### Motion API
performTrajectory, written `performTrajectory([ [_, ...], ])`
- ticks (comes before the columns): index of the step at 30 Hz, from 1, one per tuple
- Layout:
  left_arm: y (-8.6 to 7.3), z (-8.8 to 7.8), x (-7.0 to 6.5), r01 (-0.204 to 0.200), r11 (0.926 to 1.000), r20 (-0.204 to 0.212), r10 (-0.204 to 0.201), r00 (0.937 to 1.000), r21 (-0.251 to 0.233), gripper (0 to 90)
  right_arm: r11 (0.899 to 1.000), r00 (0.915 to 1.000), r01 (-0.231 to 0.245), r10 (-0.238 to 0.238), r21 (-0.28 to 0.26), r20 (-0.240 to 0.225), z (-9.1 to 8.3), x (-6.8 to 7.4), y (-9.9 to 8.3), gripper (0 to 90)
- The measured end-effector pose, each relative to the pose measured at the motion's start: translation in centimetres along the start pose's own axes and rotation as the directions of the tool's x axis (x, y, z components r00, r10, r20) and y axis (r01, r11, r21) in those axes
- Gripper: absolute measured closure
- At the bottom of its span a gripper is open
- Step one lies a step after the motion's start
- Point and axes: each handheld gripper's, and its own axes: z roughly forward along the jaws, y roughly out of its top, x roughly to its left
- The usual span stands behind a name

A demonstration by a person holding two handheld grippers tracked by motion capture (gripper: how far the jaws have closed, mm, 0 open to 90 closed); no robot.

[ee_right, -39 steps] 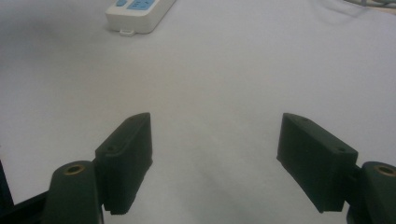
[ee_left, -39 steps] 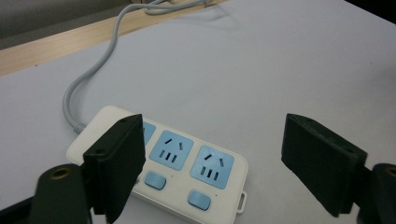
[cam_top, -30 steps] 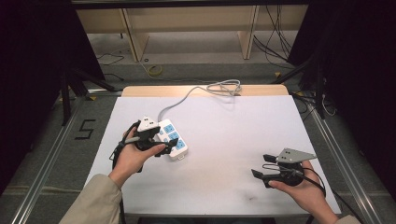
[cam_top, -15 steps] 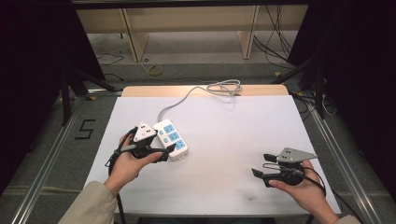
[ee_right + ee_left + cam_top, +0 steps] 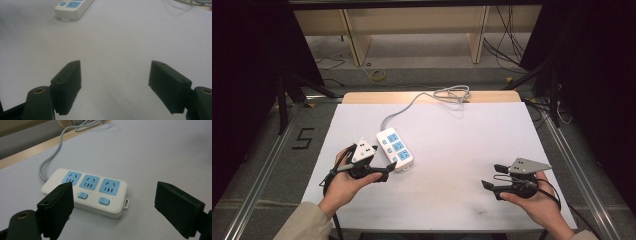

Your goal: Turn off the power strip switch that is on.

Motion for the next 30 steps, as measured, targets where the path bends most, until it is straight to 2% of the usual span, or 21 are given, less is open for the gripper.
performTrajectory([
  [11, -3.1, -1.8, -0.2, -0.005, 0.9994, -0.027, 0.006, 0.9996, 0.035, 15.3, 1.0, 1.0, -0.002, 0.002, -0.001, 0.004, -0.1, -0.1, 0.0, 26.6],
  [16, -4.1, -2.9, -0.1, 0.016, 0.9991, -0.04, -0.014, 0.9991, 0.041, 15.3, 1.0, 1.0, -0.001, 0.001, -0.001, 0.006, -0.1, -0.2, -0.1, 26.5],
  [30, -4.1, -2.7, -0.3, 0.016, 0.9989, -0.036, -0.014, 0.9992, 0.044, 15.4, 1.0, 0.9999, 0.008, -0.008, 0.002, 0.008, -0.2, -0.1, -0.1, 26.2],
])
